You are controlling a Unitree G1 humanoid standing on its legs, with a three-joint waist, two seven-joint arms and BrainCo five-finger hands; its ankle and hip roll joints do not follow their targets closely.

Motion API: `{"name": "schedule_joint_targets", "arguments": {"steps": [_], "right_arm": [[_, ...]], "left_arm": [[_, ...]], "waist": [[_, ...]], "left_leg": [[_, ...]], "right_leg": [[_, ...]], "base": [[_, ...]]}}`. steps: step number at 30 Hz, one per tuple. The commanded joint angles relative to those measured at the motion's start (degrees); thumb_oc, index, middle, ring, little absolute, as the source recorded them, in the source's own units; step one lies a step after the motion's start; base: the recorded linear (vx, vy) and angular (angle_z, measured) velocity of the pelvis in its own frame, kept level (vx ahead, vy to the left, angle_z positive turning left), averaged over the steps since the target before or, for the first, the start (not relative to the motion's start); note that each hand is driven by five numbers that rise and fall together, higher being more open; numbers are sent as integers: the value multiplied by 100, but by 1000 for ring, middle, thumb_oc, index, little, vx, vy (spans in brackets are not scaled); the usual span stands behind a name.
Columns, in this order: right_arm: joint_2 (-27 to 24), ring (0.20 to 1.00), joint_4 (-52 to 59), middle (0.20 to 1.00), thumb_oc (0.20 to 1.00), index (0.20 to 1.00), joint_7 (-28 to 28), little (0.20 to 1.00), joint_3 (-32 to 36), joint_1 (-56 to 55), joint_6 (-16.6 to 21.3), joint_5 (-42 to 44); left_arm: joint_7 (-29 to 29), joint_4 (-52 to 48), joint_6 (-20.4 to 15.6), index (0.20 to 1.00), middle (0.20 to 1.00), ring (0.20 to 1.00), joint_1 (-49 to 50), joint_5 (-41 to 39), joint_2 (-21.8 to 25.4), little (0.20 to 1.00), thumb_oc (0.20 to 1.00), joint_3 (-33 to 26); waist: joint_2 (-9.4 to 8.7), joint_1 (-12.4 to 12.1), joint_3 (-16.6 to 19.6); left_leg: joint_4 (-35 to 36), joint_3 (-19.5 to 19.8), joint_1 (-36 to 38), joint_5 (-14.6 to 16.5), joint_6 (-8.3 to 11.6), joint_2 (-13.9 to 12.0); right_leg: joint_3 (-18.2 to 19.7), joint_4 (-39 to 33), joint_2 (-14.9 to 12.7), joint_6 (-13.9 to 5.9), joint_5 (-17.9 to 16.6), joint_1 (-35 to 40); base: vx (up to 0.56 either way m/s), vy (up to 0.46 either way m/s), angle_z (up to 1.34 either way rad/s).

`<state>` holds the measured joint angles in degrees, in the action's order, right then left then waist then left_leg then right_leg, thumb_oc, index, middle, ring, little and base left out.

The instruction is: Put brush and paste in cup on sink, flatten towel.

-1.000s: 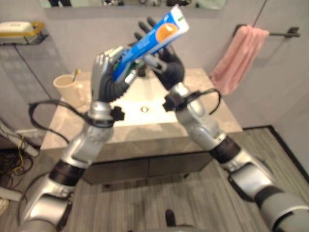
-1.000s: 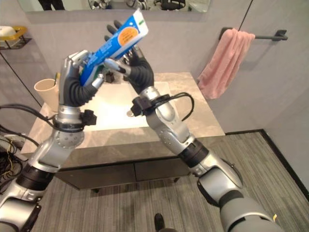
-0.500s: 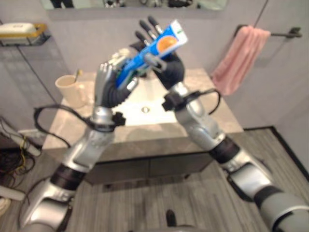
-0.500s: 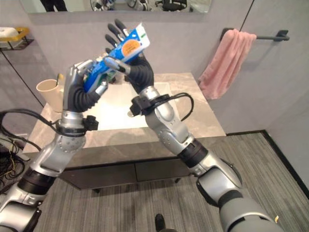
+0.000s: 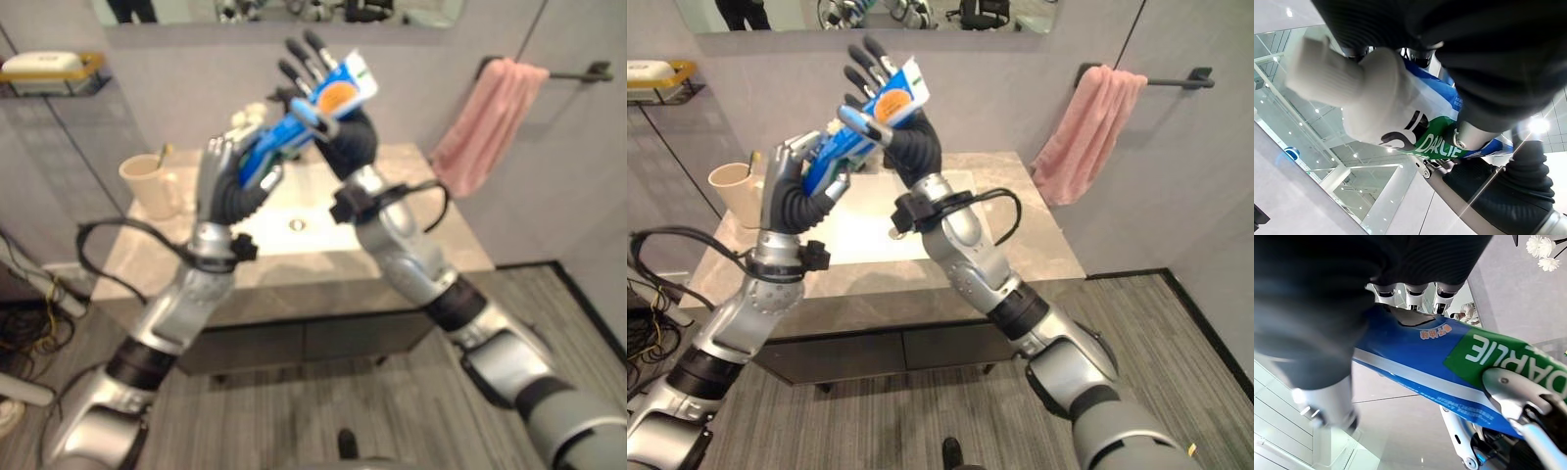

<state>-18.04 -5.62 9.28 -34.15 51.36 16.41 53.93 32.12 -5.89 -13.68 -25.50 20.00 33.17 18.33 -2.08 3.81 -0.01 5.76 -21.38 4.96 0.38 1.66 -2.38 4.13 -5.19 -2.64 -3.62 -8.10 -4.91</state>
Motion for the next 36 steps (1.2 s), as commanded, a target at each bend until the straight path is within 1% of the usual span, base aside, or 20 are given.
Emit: {"name": "schedule_joint_targets", "arguments": {"steps": [1,7,20,21,22,23,30,36], "right_arm": [[249,200,35,200,200,200,-12,200,398,582,345,-63],[222,200,144,200,200,200,-5,200,427,536,394,-138],[167,200,285,200,200,200,90,200,430,442,436,-189],[154,200,293,200,200,200,105,200,455,443,446,-200],[153,200,296,200,200,200,108,200,455,441,446,-201],[129,200,310,200,200,200,143,200,509,443,466,-222],[108,200,293,200,200,200,233,200,626,443,491,-323],[154,200,228,200,200,200,284,200,735,455,511,-378]], "left_arm": [[63,-21,-240,200,200,200,-352,-127,182,200,200,89],[75,-228,-318,200,200,200,-384,-307,144,200,200,35],[322,-487,-289,200,200,200,-497,-425,-28,200,200,-97],[331,-509,-290,278,278,278,-491,-439,-41,278,278,-106],[329,-514,-288,501,501,501,-488,-440,-42,501,501,-108],[313,-535,-270,1000,1000,1000,-460,-453,-34,1000,1000,-128],[270,-577,-238,1000,1000,1000,-310,-544,-33,1000,1000,-211],[223,-592,-210,1000,1000,1000,-156,-578,69,1000,1000,-343]], "waist": [[-131,-36,94],[-136,-47,84],[-147,-40,82],[-145,-38,83],[-145,-37,83],[-141,-47,89],[-127,-79,110],[-104,-130,116]], "left_leg": [[-76,180,178,537,-184,-94],[-76,199,171,530,-195,-94],[-76,231,190,531,-200,-107],[-76,233,189,531,-200,-109],[-76,234,189,530,-199,-109],[-76,249,192,528,-200,-110],[-76,296,193,521,-199,-117],[-76,373,193,499,-196,-115]], "right_leg": [[-88,19,-69,-40,829,545],[-86,19,-70,-41,823,539],[-102,19,-60,-25,848,572],[-106,19,-61,-25,851,574],[-107,19,-61,-24,851,575],[-120,19,-61,-22,855,587],[-171,19,-65,-1,876,616],[-210,19,-65,24,896,661]], "base": [[0,0,0],[0,0,0],[0,0,0],[0,0,0],[0,0,0],[0,0,0],[0,0,0],[-13,-15,6]]}}
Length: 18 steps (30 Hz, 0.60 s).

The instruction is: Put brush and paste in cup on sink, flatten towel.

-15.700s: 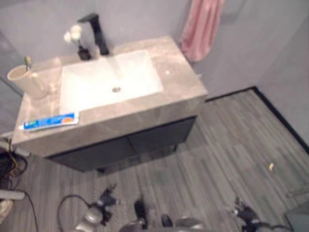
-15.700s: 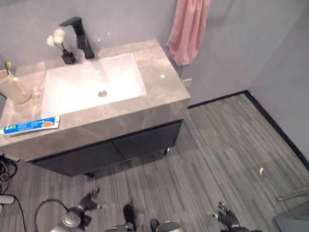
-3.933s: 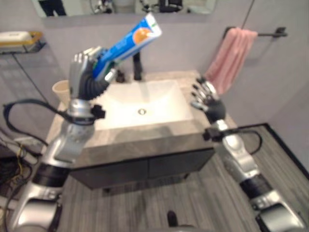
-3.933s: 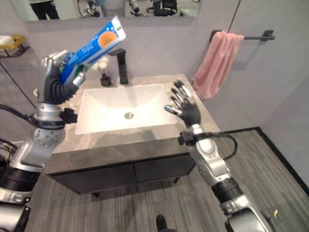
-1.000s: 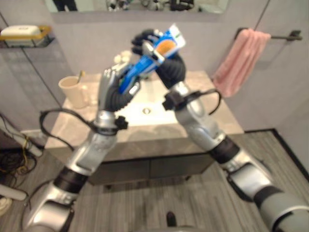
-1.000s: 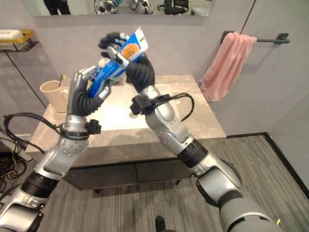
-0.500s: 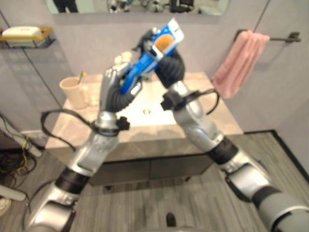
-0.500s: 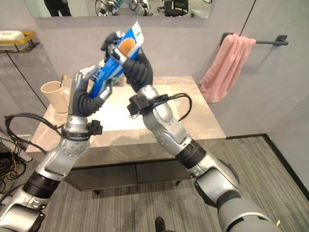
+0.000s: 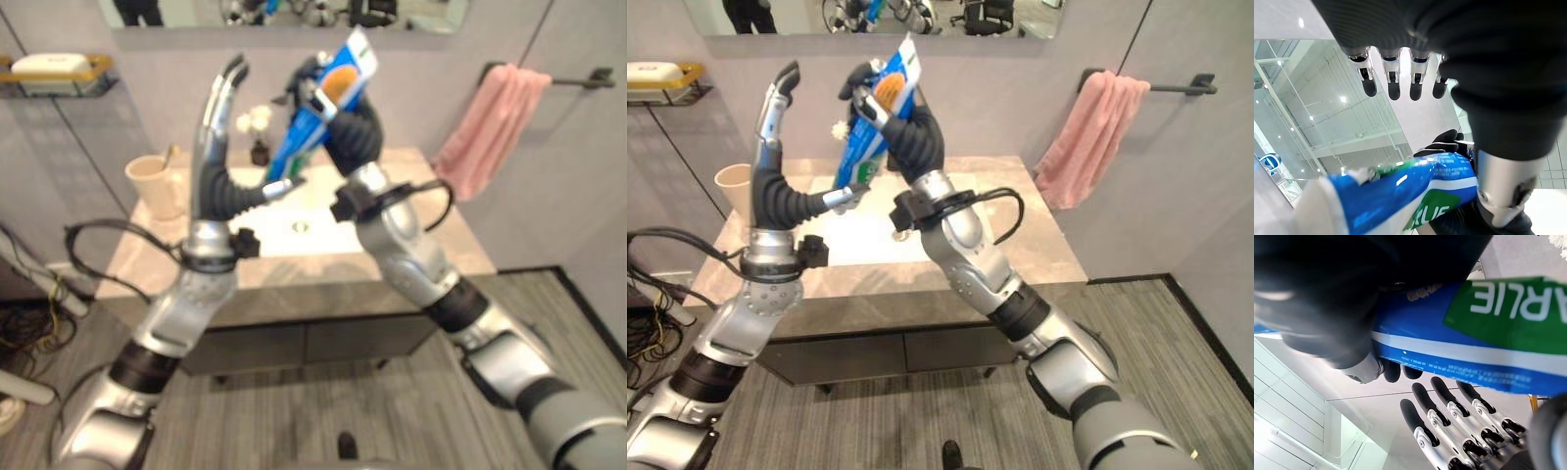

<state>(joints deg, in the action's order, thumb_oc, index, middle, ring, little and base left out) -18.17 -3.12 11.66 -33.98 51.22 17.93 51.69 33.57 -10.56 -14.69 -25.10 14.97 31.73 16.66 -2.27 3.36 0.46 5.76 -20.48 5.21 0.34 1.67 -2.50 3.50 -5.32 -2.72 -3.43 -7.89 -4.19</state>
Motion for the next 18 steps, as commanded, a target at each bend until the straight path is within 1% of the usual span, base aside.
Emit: {"name": "schedule_joint_targets", "arguments": {"steps": [1,5,6,7,9,12,14,15,16,17,18], "right_arm": [[188,200,-45,200,200,200,65,200,763,465,371,-170],[155,200,-71,200,200,200,113,200,887,410,378,-250],[157,200,-71,200,200,200,114,200,885,405,376,-251],[83,200,-54,200,200,200,110,200,964,375,377,-289],[18,200,-23,200,200,200,104,200,1055,335,389,-308],[-148,200,15,200,200,200,94,200,1227,260,404,-367],[-273,200,49,200,200,200,102,200,1353,181,435,-373],[-267,200,54,200,200,200,101,200,1349,174,434,-370],[-302,200,63,200,200,200,93,200,1381,166,444,-362],[-397,200,52,200,200,200,27,200,1439,131,413,-314],[-421,200,45,200,200,200,-16,200,1453,132,412,-276]], "left_arm": [[94,-153,-106,1000,1000,1000,-123,-84,238,1000,1000,-251],[149,-267,-143,1000,1000,1000,226,-70,379,1000,1000,-572],[146,-276,-140,1000,1000,1000,238,-71,379,1000,1000,-577],[111,-310,-166,1000,1000,1000,555,-84,509,1000,1000,-782],[62,-389,-214,1000,1000,1000,979,-113,646,1000,1000,-1048],[4,-462,-265,1000,1000,1000,1722,-228,873,1000,1000,-1601],[-103,-525,-375,1000,1000,1000,2130,-490,938,1000,1000,-1876],[-122,-547,-378,1000,1000,1000,2163,-509,941,1000,1000,-1902],[-218,-539,-444,1000,1000,1000,2289,-702,952,1000,1000,-1958],[-930,-479,-675,1000,1000,1000,2652,-1838,971,1000,1000,-1973],[-1264,-409,-722,1000,1000,1000,2777,-2406,1031,1000,1000,-2010]], "waist": [[-74,-108,76],[-49,-185,76],[-45,-176,82],[-29,-225,71],[-19,-279,65],[10,-383,44],[33,-428,27],[32,-414,32],[42,-436,18],[71,-477,-24],[79,-485,-36]], "left_leg": [[-76,302,164,503,-198,-104],[-76,349,145,461,-195,-102],[-76,364,154,477,-191,-102],[-76,389,136,451,-192,-95],[-76,430,127,442,-187,-97],[-76,498,107,408,-170,-100],[-76,559,98,407,-155,-100],[-76,565,98,405,-154,-99],[-76,580,90,397,-153,-97],[-76,628,69,372,-151,-92],[-76,642,65,364,-148,-88]], "right_leg": [[-168,32,-60,9,876,605],[-224,32,-74,45,873,625],[-229,32,-75,35,887,637],[-255,32,-76,53,887,640],[-283,32,-78,68,898,658],[-353,32,-82,81,914,686],[-422,32,-93,74,937,714],[-428,32,-93,75,937,716],[-443,32,-96,76,935,717],[-495,32,-104,78,930,725],[-513,32,-105,77,928,732]], "base": [[-18,-21,9],[-29,-32,6],[-33,-31,5],[-8,-24,8],[-20,-40,11],[-15,-34,18],[-3,-16,15],[-5,-10,15],[-10,-11,21],[-10,-9,20],[-9,-4,21]]}}
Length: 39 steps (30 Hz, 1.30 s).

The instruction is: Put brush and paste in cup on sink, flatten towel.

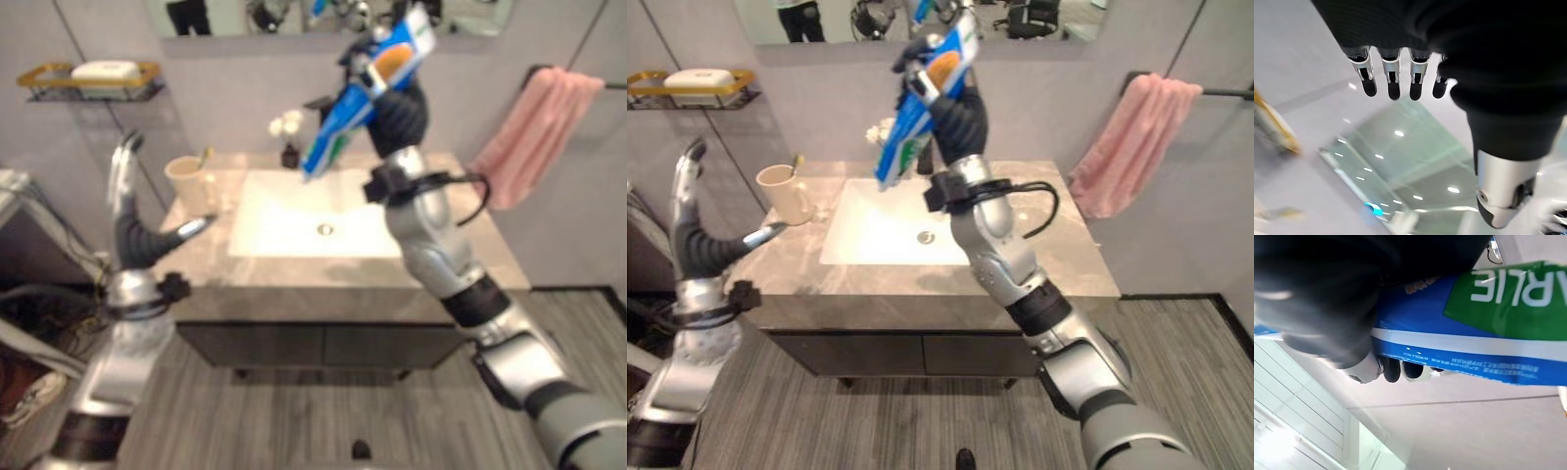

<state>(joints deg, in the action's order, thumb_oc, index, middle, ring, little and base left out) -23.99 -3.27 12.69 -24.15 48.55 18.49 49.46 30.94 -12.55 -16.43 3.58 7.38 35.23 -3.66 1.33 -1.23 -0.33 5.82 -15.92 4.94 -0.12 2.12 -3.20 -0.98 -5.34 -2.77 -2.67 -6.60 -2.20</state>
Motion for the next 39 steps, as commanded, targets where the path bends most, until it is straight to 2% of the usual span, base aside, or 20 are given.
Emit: {"name": "schedule_joint_targets", "arguments": {"steps": [1,3,5,6,7,8,9,14,18,19,20,21,22,24,25,26,27,28,36,39], "right_arm": [[164,200,59,200,200,200,-120,200,469,400,356,-51],[159,200,-64,200,200,200,-293,200,429,482,304,112],[190,200,-182,200,200,200,-531,200,300,603,242,228],[195,200,-182,200,200,200,-531,200,300,604,242,228],[261,200,-366,200,200,200,-657,200,202,680,171,270],[262,200,-366,200,200,200,-658,200,203,680,172,271],[378,200,-843,200,200,200,-738,200,143,939,127,243],[474,200,-1181,200,200,200,-785,200,104,1244,106,354],[650,200,-1571,200,200,200,-855,200,227,1647,80,449],[693,200,-1777,200,200,200,-841,200,234,1782,63,431],[660,200,-1744,200,200,200,-825,200,293,1799,63,433],[609,200,-1751,200,200,200,-813,200,312,1799,44,388],[606,200,-1752,200,200,200,-812,200,309,1804,44,388],[583,200,-1684,200,200,200,-807,200,437,1717,42,383],[639,200,-1742,200,200,200,-863,200,496,1690,63,462],[638,200,-1742,200,200,200,-863,200,495,1691,63,462],[660,200,-1796,200,200,200,-868,200,521,1653,90,509],[644,200,-1778,200,200,200,-866,200,500,1615,117,549],[561,200,-1626,200,200,200,-792,200,618,1448,247,704],[518,200,-1464,200,200,200,-713,200,729,1322,359,693]], "left_arm": [[-1006,-212,-548,1000,1000,1000,-88,-1653,682,1000,1000,16],[-2109,-66,-485,1000,1000,1000,186,-3052,970,1000,1000,118],[-3523,-145,-86,1000,1000,1000,736,-4001,2044,1000,1000,207],[-3525,-149,-85,1000,1000,1000,744,-4003,2046,1000,1000,198],[-4290,-67,257,1000,1000,1000,1083,-4350,2849,1000,1000,351],[-4291,-66,256,1000,1000,1000,1083,-4351,2850,1000,1000,351],[-4905,149,513,1000,1000,1000,1245,-4212,3534,1000,1000,701],[-5156,951,732,1000,1000,1000,1229,-4398,3409,1000,1000,1192],[-5237,2901,873,1000,1000,1000,976,-3125,2759,1000,1000,2087],[-4744,4363,895,1000,1000,1000,916,-2403,1957,1000,1000,1957],[-4717,4653,952,1000,1000,1000,918,-2178,1798,1000,1000,1963],[-4189,5447,970,1000,1000,1000,848,-1939,1154,1000,1000,1637],[-4187,5455,965,1000,1000,1000,839,-1937,1148,1000,1000,1640],[-3701,7044,1142,1000,1000,1000,584,-1659,165,1000,1000,1420],[-3385,7722,1088,1000,1000,1000,363,-1031,-288,1000,1000,1461],[-3385,7725,1086,1000,1000,1000,360,-1031,-290,1000,1000,1462],[-3077,8327,1225,1000,1000,1000,181,-839,-661,1000,1000,1348],[-2782,8536,1304,1000,1000,1000,98,-804,-794,1000,1000,1210],[-2592,8607,1340,1000,1000,1000,-148,-673,-1211,1000,1000,1410],[-2465,8201,1145,1000,1000,1000,-322,-732,-1227,1000,1000,1576]], "waist": [[-282,-23,43],[-244,-57,8],[-186,-129,-43],[-189,-124,-41],[-154,-167,-55],[-156,-165,-53],[-134,-238,-89],[-136,-276,-108],[-118,-359,-146],[-129,-407,-169],[-134,-398,-166],[-135,-415,-158],[-133,-404,-152],[-146,-373,-140],[-160,-349,-118],[-159,-348,-120],[-201,-331,-99],[-221,-303,-104],[-300,-235,-65],[-378,-239,-196]], "left_leg": [[-82,188,92,410,-192,-18],[-82,208,77,388,-187,-5],[-82,272,24,359,-172,12],[-82,274,22,358,-172,13],[-82,319,-21,337,-161,24],[-82,321,-23,336,-162,25],[-82,419,-93,299,-149,48],[-82,556,-177,268,-153,74],[-82,848,-340,184,-164,125],[-82,923,-364,171,-157,139],[-82,943,-382,167,-163,145],[-82,979,-385,169,-167,152],[-82,991,-402,159,-170,154],[-82,1024,-406,171,-173,167],[-82,1046,-384,193,-172,179],[-82,1047,-383,193,-172,179],[-82,1078,-366,210,-141,190],[-82,1126,-323,236,-144,204],[-82,1050,-52,336,-159,257],[-695,1076,-317,535,-172,326]], "right_leg": [[-66,34,-99,1,800,534],[-96,34,-107,-9,792,537],[-163,34,-124,-25,772,525],[-165,34,-124,-25,772,525],[-213,34,-136,-53,761,510],[-215,34,-137,-53,761,509],[-294,34,-154,-74,760,500],[-397,34,-173,-77,767,490],[-661,34,-192,-50,811,503],[-745,34,-191,-31,845,532],[-752,34,-193,-24,845,528],[-783,34,-195,-6,873,546],[-795,34,-196,-4,869,534],[-828,34,-201,20,906,560],[-865,34,-206,37,943,600],[-867,34,-206,37,943,602],[-934,34,-212,60,972,665],[-989,34,-219,70,992,743],[-1086,34,-267,43,1045,1030],[-1109,34,-347,61,1043,1105]], "base": [[-2,8,15],[4,21,15],[4,13,5],[10,15,11],[11,10,15],[35,20,20],[25,9,13],[29,1,26],[78,-17,30],[102,-21,41],[102,-22,25],[45,-6,25],[69,-14,26],[95,-8,28],[88,2,21],[113,-3,17],[93,-8,18],[121,-4,19],[64,14,16],[-22,3,0]]}}
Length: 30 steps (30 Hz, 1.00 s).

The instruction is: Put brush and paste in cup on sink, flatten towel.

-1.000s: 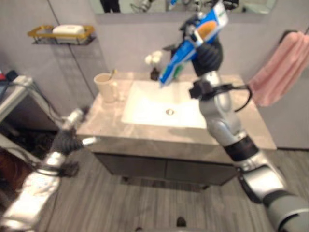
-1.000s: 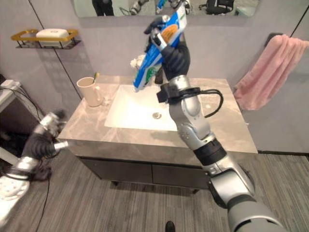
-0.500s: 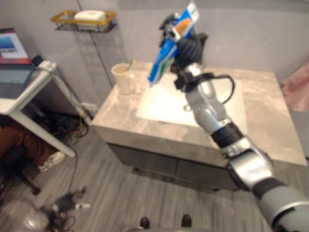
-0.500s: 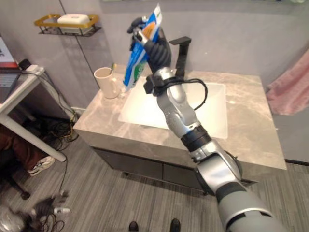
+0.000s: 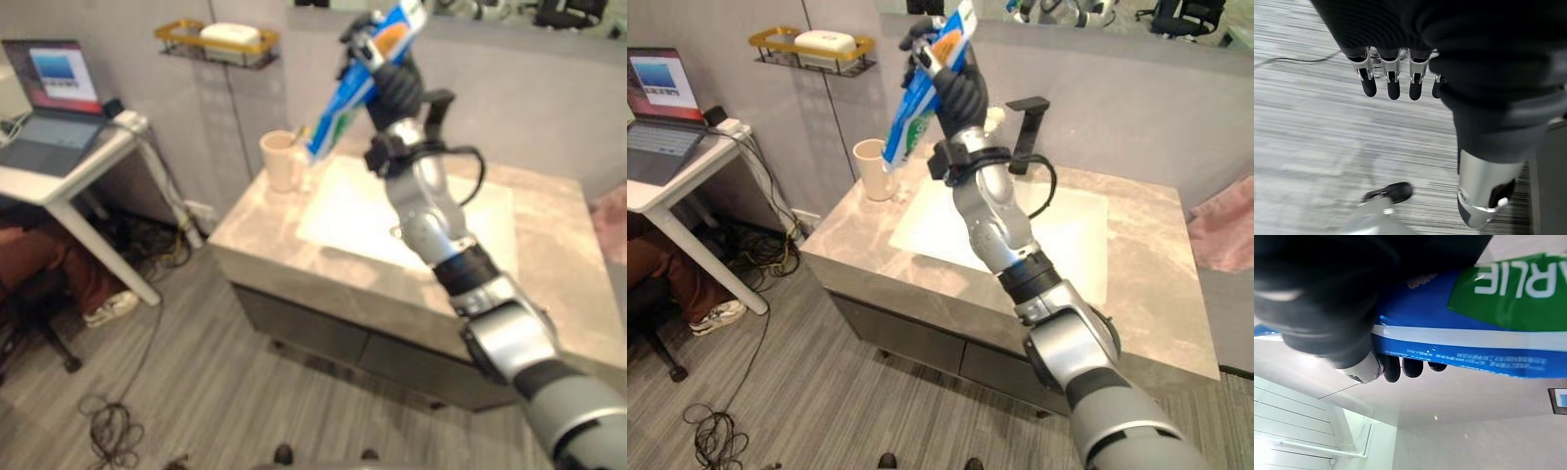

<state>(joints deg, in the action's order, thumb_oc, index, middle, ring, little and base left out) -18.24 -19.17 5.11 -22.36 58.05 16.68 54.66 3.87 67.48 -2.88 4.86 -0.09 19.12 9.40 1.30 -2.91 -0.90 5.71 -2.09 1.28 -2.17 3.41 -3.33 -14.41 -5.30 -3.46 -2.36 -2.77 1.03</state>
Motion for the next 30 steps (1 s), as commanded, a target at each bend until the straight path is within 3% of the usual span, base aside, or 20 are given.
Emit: {"name": "schedule_joint_targets", "arguments": {"steps": [1,5,9,15,22,26,30], "right_arm": [[-142,200,278,200,200,200,74,200,593,297,575,140],[-423,200,767,200,200,200,80,200,755,40,643,29],[-234,200,713,200,200,200,78,200,651,111,647,89],[-56,200,700,200,200,200,87,200,683,65,646,89],[19,200,820,200,200,200,81,200,719,2,616,109],[67,200,861,200,200,200,104,200,696,-90,603,110],[78,200,858,200,200,200,131,200,678,21,617,132]], "left_arm": [[241,31,-250,1000,1000,1000,-543,-138,406,1000,1000,295],[186,-647,-445,1000,1000,1000,-639,-394,404,1000,1000,496],[312,-584,-467,1000,1000,1000,-583,-215,467,1000,1000,400],[317,-475,-443,1000,1000,1000,-481,92,576,1000,1000,430],[253,-451,-418,1000,1000,1000,-495,448,661,1000,1000,676],[243,-581,-464,1000,1000,1000,-624,487,645,1000,1000,845],[239,-824,-511,1000,1000,1000,-681,431,666,1000,1000,930]], "waist": [[-399,-58,-181],[-375,186,-280],[-303,168,-232],[-225,73,-302],[-139,103,-258],[-17,197,-272],[103,251,-388]], "left_leg": [[-920,-309,-113,789,-267,350],[-1975,-986,-735,797,-42,179],[-1907,-1209,-631,1300,-374,263],[-1757,-1247,-502,1442,-649,352],[-1045,-1208,-179,1268,-833,529],[-702,-1117,21,1203,-1009,699],[-412,-1085,138,1099,-1117,754]], "right_leg": [[171,30,-306,33,652,794],[-83,30,-372,21,676,888],[160,30,-537,-126,567,785],[388,316,-570,-255,327,549],[583,498,-566,-451,-127,384],[759,827,-646,-583,-622,230],[1001,1628,-556,-517,-414,-269]], "base": [[-54,10,14],[-26,82,77],[60,152,-31],[40,123,-25],[38,148,-6],[39,214,-4],[-21,191,-11]]}}
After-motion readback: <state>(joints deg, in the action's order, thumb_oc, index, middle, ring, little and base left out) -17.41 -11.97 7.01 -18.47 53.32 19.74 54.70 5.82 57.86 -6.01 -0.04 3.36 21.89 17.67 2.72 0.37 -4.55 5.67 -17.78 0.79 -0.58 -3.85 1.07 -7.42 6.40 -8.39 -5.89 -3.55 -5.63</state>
